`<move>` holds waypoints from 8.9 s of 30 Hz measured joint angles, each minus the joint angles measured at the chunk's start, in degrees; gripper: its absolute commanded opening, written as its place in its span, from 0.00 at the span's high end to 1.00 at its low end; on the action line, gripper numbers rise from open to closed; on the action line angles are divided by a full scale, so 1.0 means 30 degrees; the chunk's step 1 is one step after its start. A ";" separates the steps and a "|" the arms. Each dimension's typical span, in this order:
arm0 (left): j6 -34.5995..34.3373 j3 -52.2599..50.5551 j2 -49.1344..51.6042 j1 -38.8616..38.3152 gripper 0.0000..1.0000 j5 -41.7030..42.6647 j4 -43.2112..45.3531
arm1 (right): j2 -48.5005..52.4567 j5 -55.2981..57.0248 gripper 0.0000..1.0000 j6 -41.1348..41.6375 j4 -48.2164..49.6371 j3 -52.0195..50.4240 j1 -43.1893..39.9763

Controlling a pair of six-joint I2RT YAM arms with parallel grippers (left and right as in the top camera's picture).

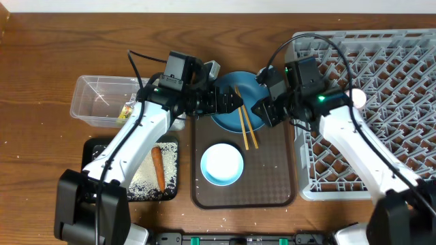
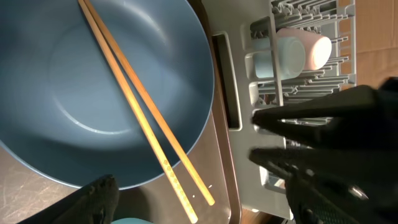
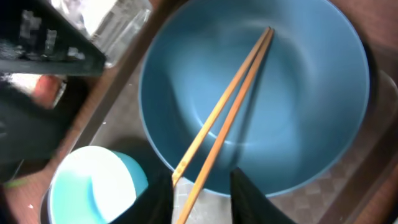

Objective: Sort waste into correct bins and load items into the dishwasher rack

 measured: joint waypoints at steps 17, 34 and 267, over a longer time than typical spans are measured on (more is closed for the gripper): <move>-0.0007 0.0000 0.0000 0.0000 0.09 0.0000 0.0000 | 0.1545 0.0124 0.69 0.1960 -0.1705 0.0000 0.0044; -0.0022 -0.0036 -0.0007 0.1413 0.01 0.0036 0.0801 | 0.1552 0.2091 0.68 0.2557 -0.2441 0.0007 0.2623; -0.0291 -0.0036 0.0000 0.7919 0.02 0.0736 -0.0022 | -0.1268 1.1140 0.84 0.3993 -0.3402 -0.1115 -0.5727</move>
